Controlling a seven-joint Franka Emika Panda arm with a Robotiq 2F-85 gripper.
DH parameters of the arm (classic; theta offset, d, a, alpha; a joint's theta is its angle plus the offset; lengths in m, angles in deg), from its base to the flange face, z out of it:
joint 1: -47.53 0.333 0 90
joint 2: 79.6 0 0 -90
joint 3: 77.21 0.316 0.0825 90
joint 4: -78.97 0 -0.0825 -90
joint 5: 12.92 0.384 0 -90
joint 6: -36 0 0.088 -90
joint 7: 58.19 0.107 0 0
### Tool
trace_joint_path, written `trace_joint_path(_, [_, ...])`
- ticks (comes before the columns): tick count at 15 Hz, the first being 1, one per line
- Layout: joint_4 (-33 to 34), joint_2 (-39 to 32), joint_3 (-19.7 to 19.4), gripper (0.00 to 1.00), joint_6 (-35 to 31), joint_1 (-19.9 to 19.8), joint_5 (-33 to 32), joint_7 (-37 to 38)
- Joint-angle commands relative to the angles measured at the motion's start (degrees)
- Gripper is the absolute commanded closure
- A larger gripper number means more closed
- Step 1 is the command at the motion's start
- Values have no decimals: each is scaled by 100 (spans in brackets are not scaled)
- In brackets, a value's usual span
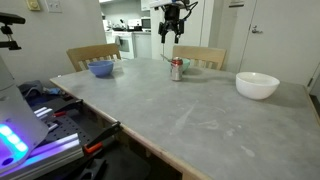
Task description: Pick up the can from the table and move it to the right.
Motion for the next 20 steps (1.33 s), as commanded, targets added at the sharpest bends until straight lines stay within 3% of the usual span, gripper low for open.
trace_joint_path(1, [-554,39,-10,0,-825,45,72,151])
trace_joint_path(7, [-1057,95,-192,0,-1594,24,-24,399])
trace_joint_path(20, [-1316,7,-208,0,-1559,-35,75,362])
